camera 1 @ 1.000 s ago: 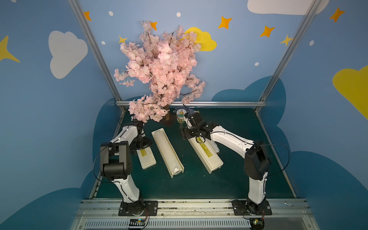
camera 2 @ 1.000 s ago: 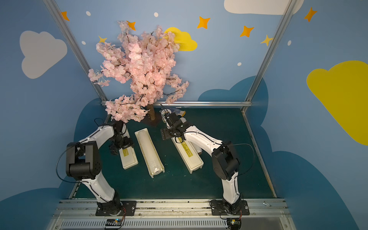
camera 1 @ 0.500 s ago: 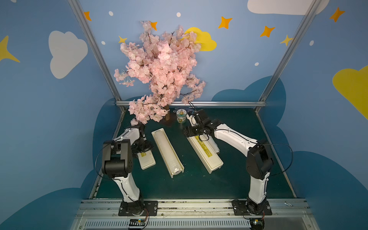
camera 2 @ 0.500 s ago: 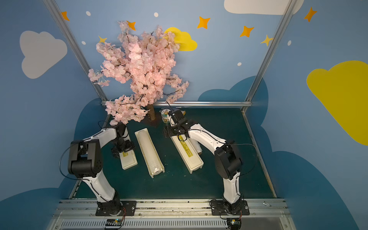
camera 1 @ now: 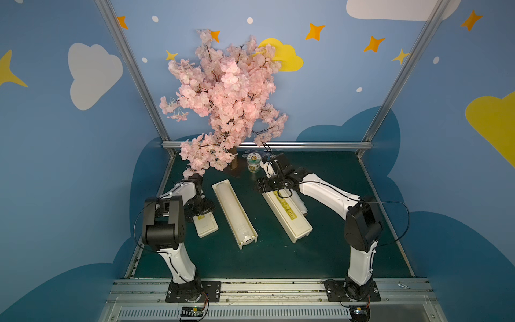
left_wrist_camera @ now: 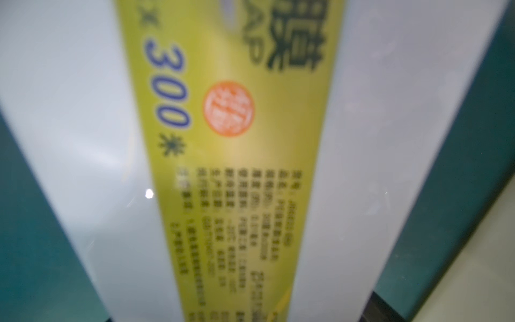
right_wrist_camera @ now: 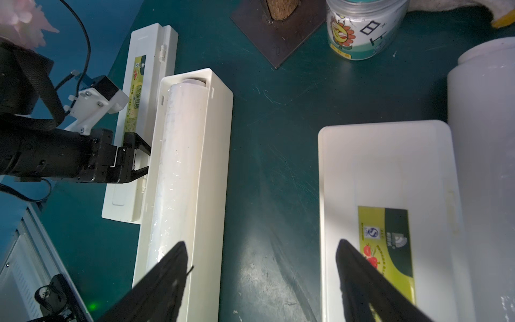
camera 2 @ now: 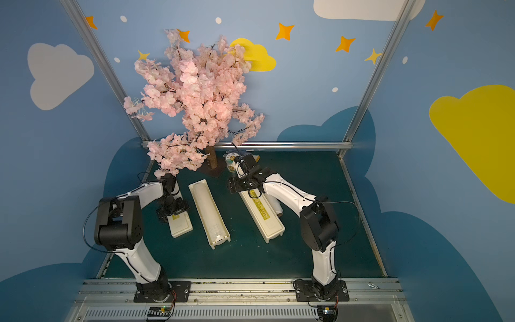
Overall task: Put plastic wrap rolls into dispensers
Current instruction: Pick up the lid from the center of the board, then close the lid on the plastic wrap cutting box.
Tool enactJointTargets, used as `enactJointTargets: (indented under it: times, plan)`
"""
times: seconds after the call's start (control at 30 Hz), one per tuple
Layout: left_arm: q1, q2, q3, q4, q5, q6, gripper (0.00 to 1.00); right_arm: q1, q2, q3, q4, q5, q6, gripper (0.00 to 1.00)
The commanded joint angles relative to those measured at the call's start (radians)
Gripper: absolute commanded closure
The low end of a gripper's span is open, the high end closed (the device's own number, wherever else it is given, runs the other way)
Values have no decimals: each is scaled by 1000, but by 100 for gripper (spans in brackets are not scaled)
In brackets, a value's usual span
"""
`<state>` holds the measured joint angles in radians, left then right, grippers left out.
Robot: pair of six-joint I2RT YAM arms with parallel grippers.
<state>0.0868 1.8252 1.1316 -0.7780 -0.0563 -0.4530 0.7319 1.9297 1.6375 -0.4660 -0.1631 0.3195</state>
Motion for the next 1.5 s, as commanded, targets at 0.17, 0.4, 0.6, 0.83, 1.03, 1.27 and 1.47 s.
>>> enactJointTargets:
  times: [0.17, 0.4, 0.6, 0.83, 1.03, 1.27, 1.47]
  plan:
    - [2, 104, 11, -26, 56, 43, 5, 0, -18, 28, -18, -10, 16, 17]
    - [3, 43, 11, -18, 64, 33, 17, 0, -7, 48, -23, -16, 23, 17]
    - [-1, -79, 46, -68, 80, 26, 21, -7, -13, 53, -48, 10, 13, 17]
    - [-22, -247, 41, -138, 127, -7, 26, -45, -94, 0, -73, 45, 0, 17]
    - [-101, -395, -24, -160, 155, -116, 26, -68, -185, -117, -19, 5, -13, 17]
    - [-292, -421, -15, -178, 124, -279, 26, -75, -268, -254, 56, -46, 27, 18]
    - [-388, -376, -3, -155, 101, -369, 26, -87, -325, -302, 54, -50, 8, 17]
